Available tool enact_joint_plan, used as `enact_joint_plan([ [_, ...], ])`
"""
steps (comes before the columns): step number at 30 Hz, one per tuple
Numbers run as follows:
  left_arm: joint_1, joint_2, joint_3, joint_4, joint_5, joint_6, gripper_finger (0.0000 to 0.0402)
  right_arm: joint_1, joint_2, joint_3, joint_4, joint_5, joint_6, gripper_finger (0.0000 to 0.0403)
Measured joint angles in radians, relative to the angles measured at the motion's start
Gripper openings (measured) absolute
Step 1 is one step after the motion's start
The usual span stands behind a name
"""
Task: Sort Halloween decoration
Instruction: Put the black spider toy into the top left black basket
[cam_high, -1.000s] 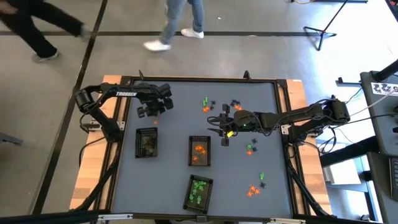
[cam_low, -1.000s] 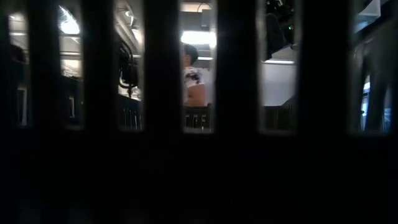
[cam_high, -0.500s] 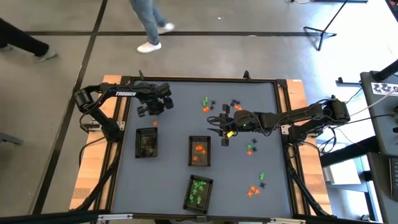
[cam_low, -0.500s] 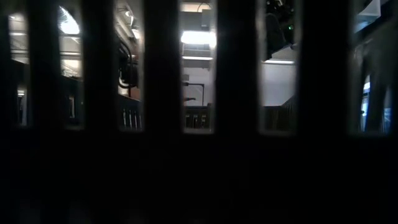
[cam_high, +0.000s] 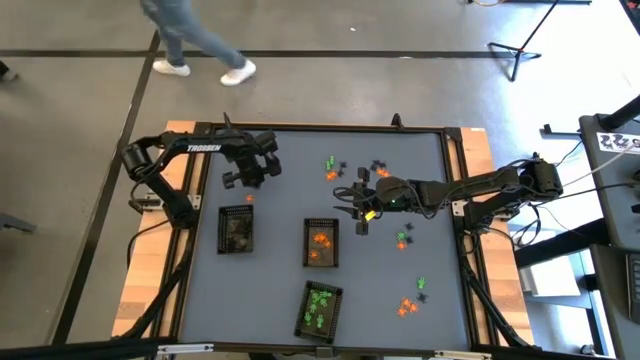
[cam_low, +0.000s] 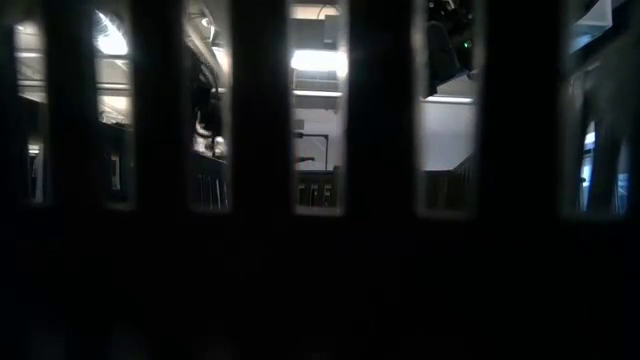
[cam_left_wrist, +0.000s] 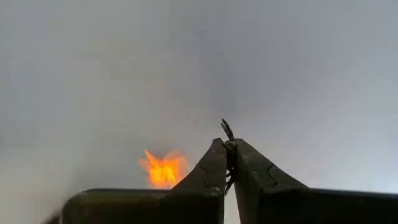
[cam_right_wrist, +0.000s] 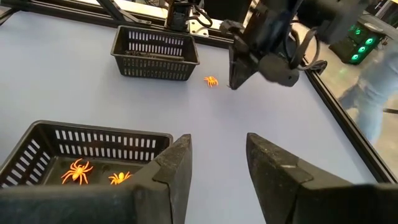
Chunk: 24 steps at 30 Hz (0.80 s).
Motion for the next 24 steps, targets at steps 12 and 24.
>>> enact_joint_plan([
  [12, -0.138, -0.004, 0.246, -0.478, 0.175, 0.082, 0.0, 0.0, 0.0, 0.0, 0.0, 0.0, 0.0, 0.0149],
  [24, -0.462, -0.005, 0.22, -0.606, 0.05, -0.354, 0.0001, 0.0, 0.0, 0.0, 0.0, 0.0, 0.0, 0.0149],
])
